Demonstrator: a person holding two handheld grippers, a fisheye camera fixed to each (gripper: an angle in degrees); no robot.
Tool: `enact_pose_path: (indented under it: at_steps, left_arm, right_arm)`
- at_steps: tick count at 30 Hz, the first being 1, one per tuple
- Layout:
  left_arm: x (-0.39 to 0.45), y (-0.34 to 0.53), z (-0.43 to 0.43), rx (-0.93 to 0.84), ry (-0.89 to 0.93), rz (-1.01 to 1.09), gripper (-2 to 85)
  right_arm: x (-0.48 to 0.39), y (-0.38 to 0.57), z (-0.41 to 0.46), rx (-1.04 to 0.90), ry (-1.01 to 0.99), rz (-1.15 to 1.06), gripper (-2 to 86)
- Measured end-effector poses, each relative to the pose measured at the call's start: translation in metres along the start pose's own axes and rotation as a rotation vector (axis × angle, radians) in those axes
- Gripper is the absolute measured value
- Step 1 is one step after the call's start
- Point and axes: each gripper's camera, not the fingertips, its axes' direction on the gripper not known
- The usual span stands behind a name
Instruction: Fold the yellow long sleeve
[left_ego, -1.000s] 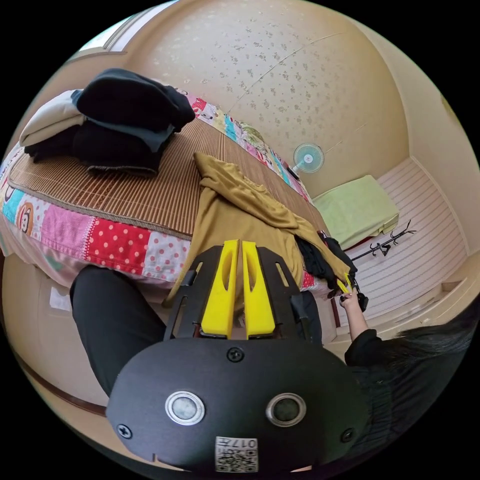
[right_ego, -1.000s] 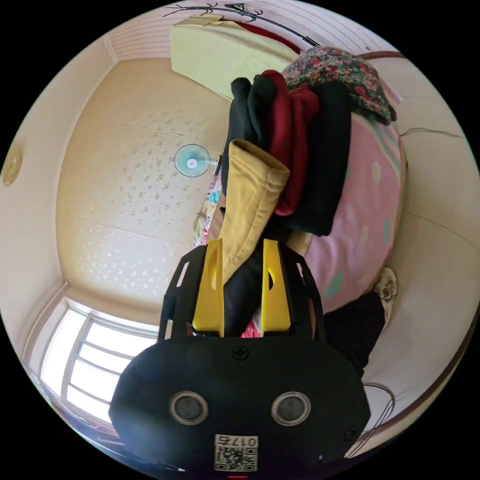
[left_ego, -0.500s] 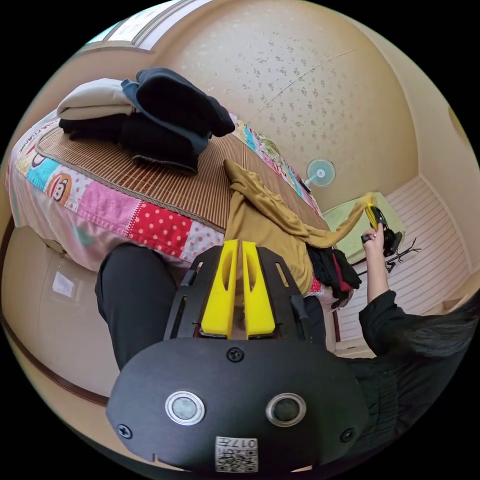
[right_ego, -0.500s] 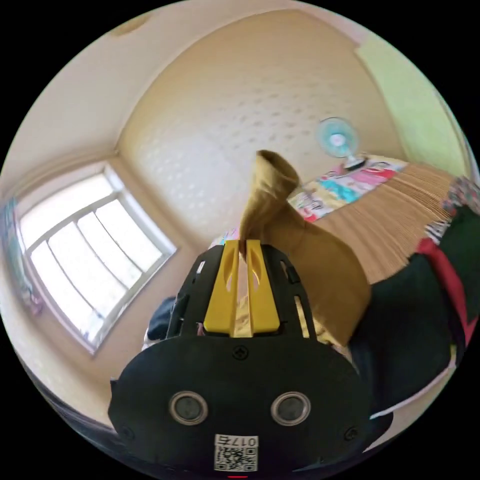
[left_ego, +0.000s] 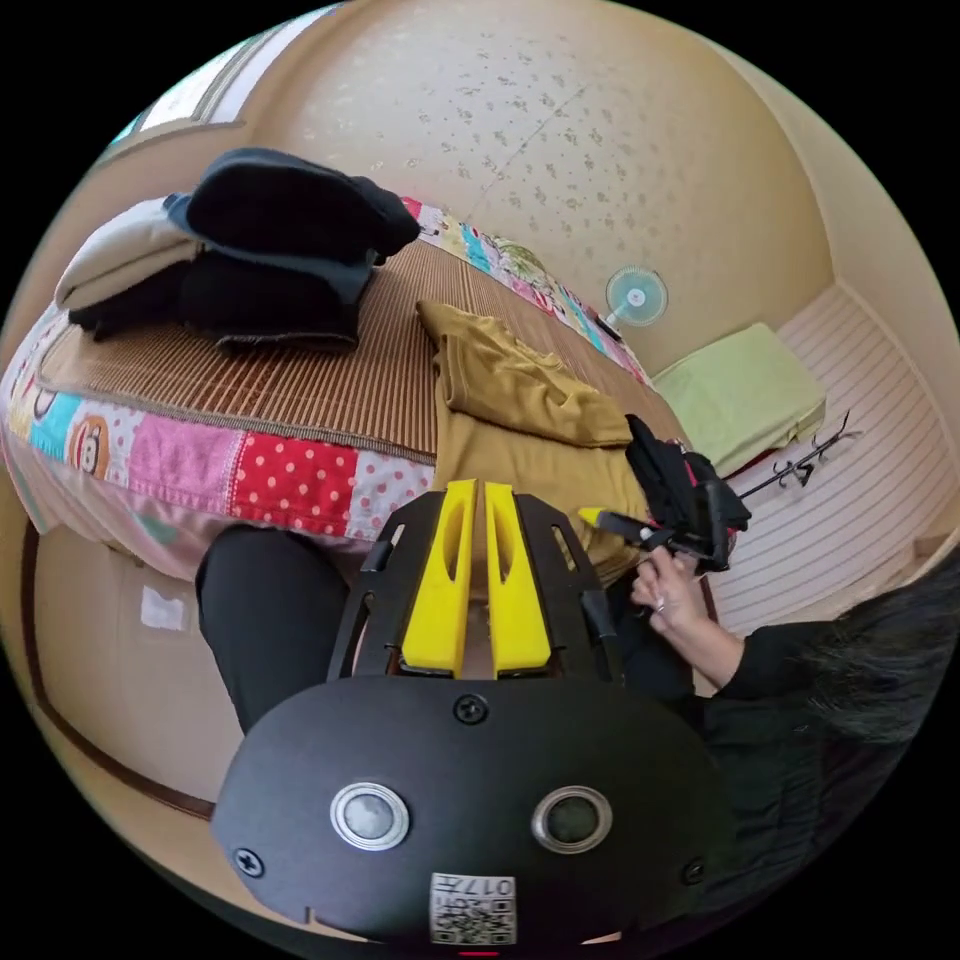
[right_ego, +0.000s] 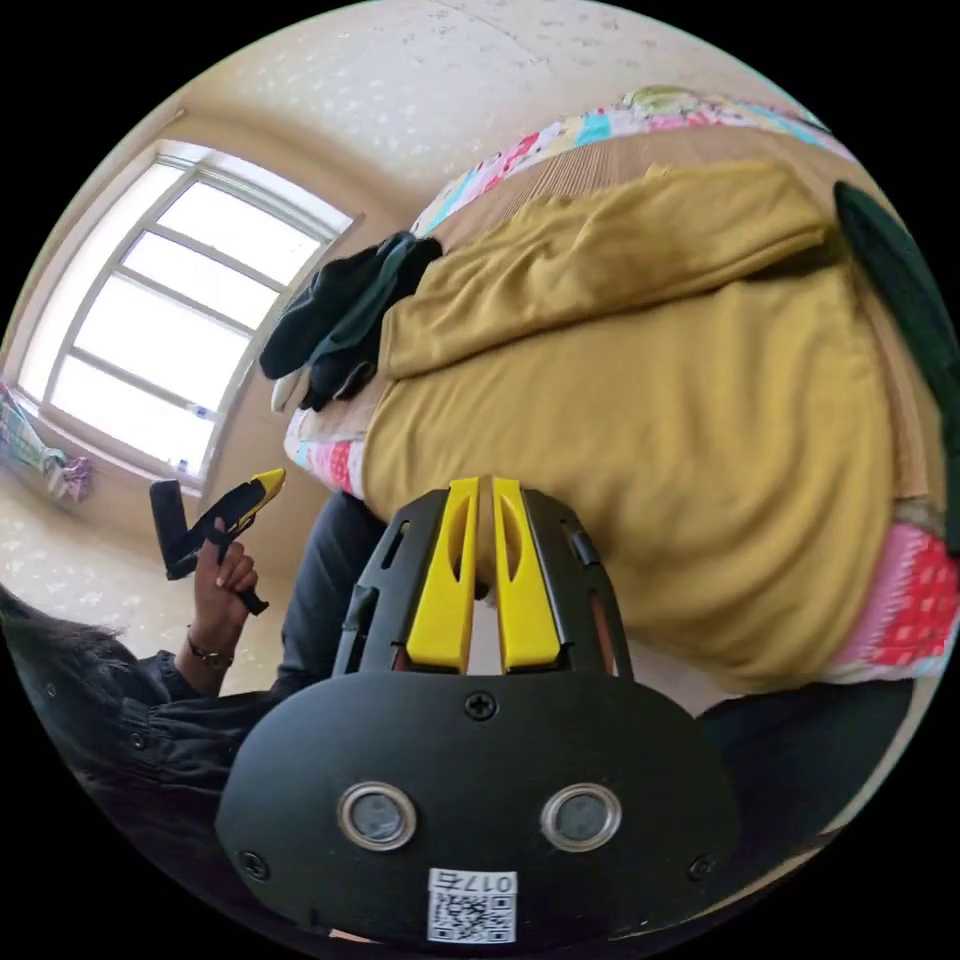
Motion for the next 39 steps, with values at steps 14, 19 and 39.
enact_pose_path:
  at_steps: [14, 19, 39]
  left_arm:
    - [0.069, -0.148, 0.228, -0.274, -0.324, 0.256, -0.8]
    - [0.075, -0.208, 0.288, -0.227, -0.458, 0.31, -1.0]
    - [0.058, -0.268, 0.357, -0.066, -0.485, 0.248, -1.0]
  right_arm:
    - [0.016, -0.096, 0.09, -0.054, 0.79, -0.11, 4.4]
    - [0.024, -0.148, 0.131, -0.032, 0.866, -0.102, 3.4]
    - [0.092, -0.251, 0.134, -0.027, 0.7, -0.052, 3.3]
